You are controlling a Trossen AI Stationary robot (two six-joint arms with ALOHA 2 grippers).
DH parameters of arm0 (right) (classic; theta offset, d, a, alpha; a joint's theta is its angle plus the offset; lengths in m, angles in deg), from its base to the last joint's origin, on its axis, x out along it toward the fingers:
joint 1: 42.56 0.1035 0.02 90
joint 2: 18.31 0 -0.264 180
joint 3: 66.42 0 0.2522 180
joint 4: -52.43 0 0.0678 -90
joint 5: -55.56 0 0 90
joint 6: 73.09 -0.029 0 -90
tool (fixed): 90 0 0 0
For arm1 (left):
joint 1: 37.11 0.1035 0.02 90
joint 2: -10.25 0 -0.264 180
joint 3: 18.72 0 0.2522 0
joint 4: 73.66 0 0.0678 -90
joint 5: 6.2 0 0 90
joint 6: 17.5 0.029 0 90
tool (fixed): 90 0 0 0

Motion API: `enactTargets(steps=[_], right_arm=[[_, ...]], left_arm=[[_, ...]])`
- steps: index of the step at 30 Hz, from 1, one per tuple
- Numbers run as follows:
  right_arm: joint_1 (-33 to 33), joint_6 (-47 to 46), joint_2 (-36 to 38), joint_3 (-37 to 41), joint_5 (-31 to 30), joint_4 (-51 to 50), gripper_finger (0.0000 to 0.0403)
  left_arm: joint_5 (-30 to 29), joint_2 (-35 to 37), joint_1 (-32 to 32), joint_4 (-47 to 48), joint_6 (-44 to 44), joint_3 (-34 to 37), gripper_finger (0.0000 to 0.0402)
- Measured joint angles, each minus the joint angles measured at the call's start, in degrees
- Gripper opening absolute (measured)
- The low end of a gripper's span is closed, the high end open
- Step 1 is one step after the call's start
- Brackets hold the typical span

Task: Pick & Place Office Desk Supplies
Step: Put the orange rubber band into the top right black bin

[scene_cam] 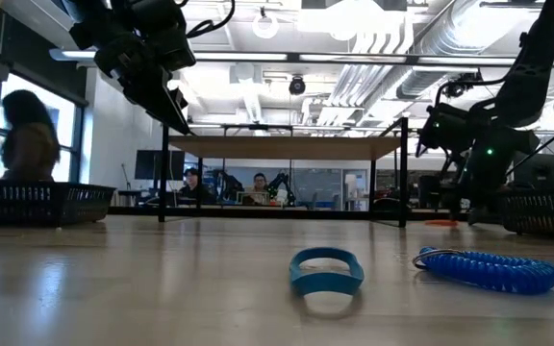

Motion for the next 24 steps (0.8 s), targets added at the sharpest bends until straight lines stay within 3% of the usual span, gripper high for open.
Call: enactTargets(steps=[12, 24], right_arm=[[-0.04, -0.19, -0.09, 0.04, 0.43, 0.11, 0.0022], [-0.41, 1.68, -0.11, 0.09, 0.91, 0.25, 0.0003]], left_arm=[[-0.02, 0.00, 0.02, -0.26, -0.03, 0.00, 0.0115], [-0.04, 0.00, 0.01, -0.44, -0.20, 0.00, 0.0115]])
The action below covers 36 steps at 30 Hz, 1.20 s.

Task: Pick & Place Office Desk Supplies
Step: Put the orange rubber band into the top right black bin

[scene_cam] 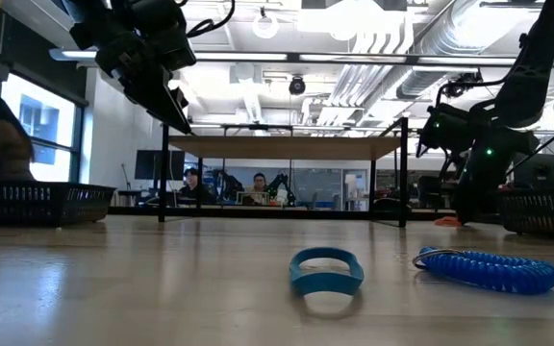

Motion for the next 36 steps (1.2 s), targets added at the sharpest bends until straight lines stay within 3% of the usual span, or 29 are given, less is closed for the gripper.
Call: enactTargets(steps=[13, 18, 29, 36], right_arm=[[5.98, 5.65, 3.00, 0.17, -0.91, 2.77, 0.0003], [9.53, 8.43, 7.29, 0.16, -7.29, 1.36, 0.0003], [16.48, 11.57, 27.55, 0.11, -16.07, -10.52, 0.0003], [23.42, 20.26, 42.37, -0.27, -16.13, -10.85, 0.0003]], left_arm=[[-0.02, 0.00, 0.00, 0.00, -0.22, 0.00, 0.0115], [-0.02, 0.00, 0.00, 0.00, -0.25, 0.01, 0.0115], [1.06, 0.00, -0.01, -0.16, -1.72, 0.02, 0.0115], [5.54, 0.00, -0.01, -1.61, -5.79, 0.02, 0.0115]])
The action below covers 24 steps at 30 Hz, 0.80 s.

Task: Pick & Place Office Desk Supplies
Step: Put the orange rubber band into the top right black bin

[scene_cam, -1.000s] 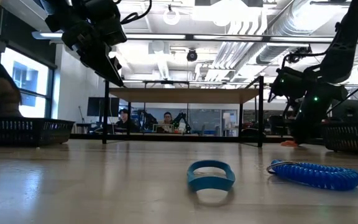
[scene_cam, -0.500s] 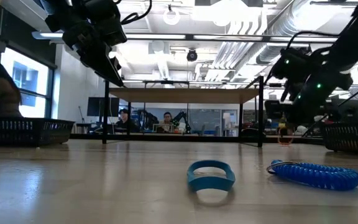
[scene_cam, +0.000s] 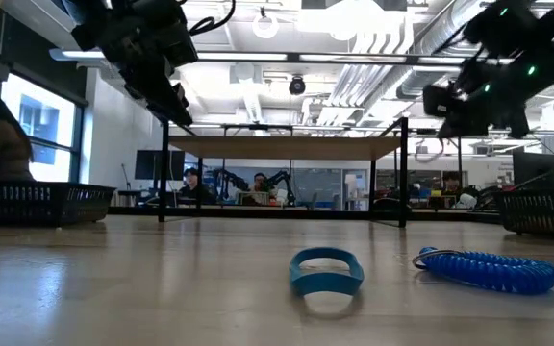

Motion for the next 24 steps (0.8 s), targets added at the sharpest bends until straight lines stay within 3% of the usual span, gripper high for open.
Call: enactTargets(steps=[5, 9, 15, 20, 24], right_arm=[[6.01, 10.82, 6.88, -4.07, 3.86, -0.71, 0.0003], [10.56, 15.43, 8.66, -12.06, 5.54, -9.32, 0.0003], [15.61, 11.27, 4.92, -30.19, 8.62, -35.77, 0.0003], [15.40, 0.30, -2.25, -45.91, 19.29, -64.35, 0.0003], [14.53, -8.31, -8.74, -53.96, 27.26, -82.93, 0.0003]], left_arm=[[1.86, 0.00, -0.01, -1.70, -4.39, 0.00, 0.0115], [1.99, 0.00, 0.00, -2.04, -7.74, 0.00, 0.0115], [1.45, 0.00, -1.28, -2.07, -10.88, 0.00, 0.0115], [0.97, 0.00, -3.70, -3.52, -11.01, 0.00, 0.0115], [-1.20, 0.00, -5.45, -5.74, -11.02, 0.00, 0.0115]])
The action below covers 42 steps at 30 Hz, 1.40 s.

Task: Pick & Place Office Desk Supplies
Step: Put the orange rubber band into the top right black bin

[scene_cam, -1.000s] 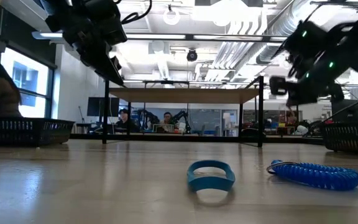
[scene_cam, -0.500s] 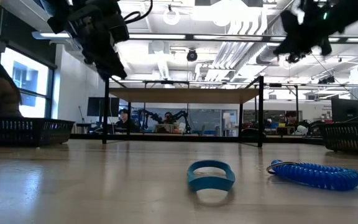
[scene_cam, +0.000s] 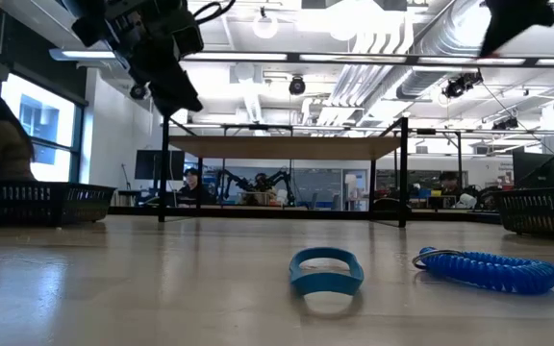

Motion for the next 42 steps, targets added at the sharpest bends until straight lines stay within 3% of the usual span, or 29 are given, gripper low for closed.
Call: enactTargets(steps=[2, 6, 9, 21, 27, 29, 34, 42], right_arm=[[-0.04, -2.96, -2.74, -1.65, 6.94, -5.35, 0.0003], [-0.04, -3.67, -5.40, -1.06, 25.05, -4.66, 0.0003], [0.42, -3.73, -8.24, 0.37, 31.18, -5.55, 0.0003], [-1.60, -4.93, -12.06, 17.45, 36.19, -5.00, 0.0003], [-1.69, -5.74, -11.98, 25.56, 38.74, 2.37, 0.0003], [-1.64, -5.76, -12.29, 26.84, 38.30, 3.28, 0.0003], [-1.66, -7.72, -12.44, 27.47, 29.71, 3.44, 0.0003], [-1.66, -7.85, -12.48, 27.48, 32.82, 3.75, 0.0024]], left_arm=[[-0.82, 0.00, -0.70, -1.12, 0.00, 0.00, 0.0115], [-0.97, 0.00, -2.07, -2.23, -0.17, 0.00, 0.0115], [-0.97, -0.01, -3.21, -2.63, -0.87, 0.00, 0.0115], [-1.03, -6.00, -9.70, -9.01, -3.63, 0.01, 0.0115], [-0.95, -9.29, -11.91, -12.57, -5.30, 0.01, 0.0115], [-0.99, -9.42, -12.34, -13.14, -6.47, 0.02, 0.0115], [-1.02, -9.62, -13.10, -16.74, -8.15, 0.00, 0.0115], [-0.97, -9.62, -13.79, -18.97, -10.64, 0.00, 0.0115]])
